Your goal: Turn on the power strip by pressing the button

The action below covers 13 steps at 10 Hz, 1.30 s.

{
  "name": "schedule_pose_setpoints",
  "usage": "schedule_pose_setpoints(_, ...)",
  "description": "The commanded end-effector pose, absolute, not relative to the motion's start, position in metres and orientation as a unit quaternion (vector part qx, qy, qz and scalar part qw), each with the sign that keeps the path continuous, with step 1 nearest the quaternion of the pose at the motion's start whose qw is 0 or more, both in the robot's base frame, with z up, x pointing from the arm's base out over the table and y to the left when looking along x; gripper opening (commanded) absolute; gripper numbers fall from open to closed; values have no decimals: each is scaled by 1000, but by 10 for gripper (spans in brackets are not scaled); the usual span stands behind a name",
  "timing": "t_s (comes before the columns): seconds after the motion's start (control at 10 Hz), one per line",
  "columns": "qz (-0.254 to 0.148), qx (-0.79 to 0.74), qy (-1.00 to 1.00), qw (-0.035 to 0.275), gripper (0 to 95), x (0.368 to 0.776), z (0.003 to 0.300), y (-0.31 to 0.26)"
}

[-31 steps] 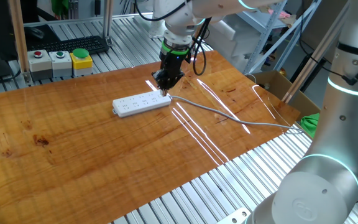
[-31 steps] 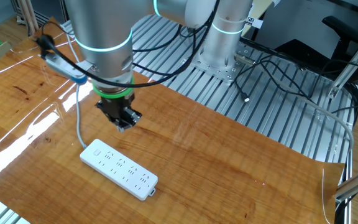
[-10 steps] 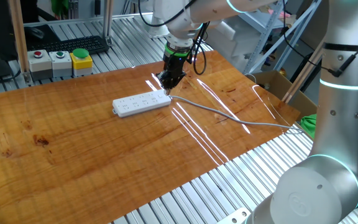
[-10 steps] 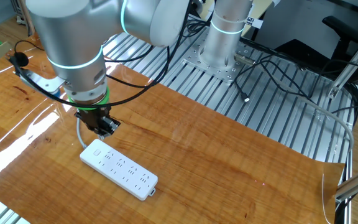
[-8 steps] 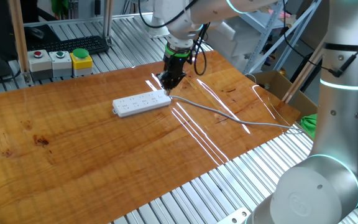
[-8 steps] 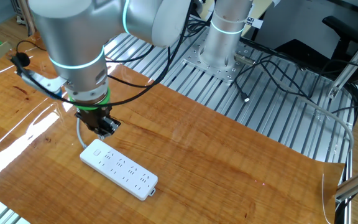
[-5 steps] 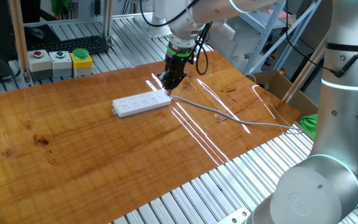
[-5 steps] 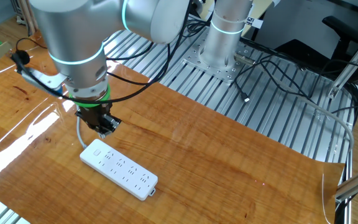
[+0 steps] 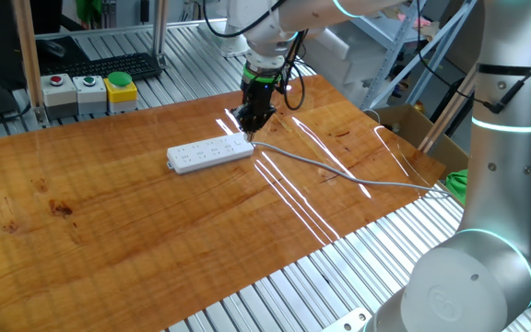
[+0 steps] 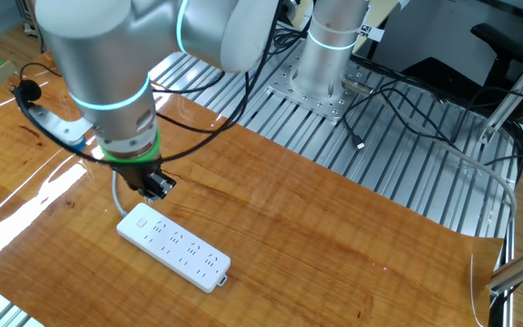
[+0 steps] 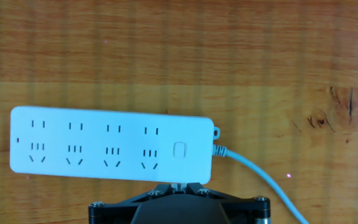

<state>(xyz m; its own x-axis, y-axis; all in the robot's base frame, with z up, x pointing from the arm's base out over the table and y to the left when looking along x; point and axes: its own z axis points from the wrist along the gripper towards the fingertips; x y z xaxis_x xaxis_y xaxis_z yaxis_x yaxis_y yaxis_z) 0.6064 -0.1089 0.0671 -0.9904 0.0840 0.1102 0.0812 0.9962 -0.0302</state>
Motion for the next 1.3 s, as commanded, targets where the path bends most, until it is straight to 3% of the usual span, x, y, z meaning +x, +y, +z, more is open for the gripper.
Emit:
schedule_pose_setpoints(0.1,20,-68,-995,69,0,605,68,-110)
schedule_pose_setpoints(1.3,9,-61,-997,53,0,617,42,-111)
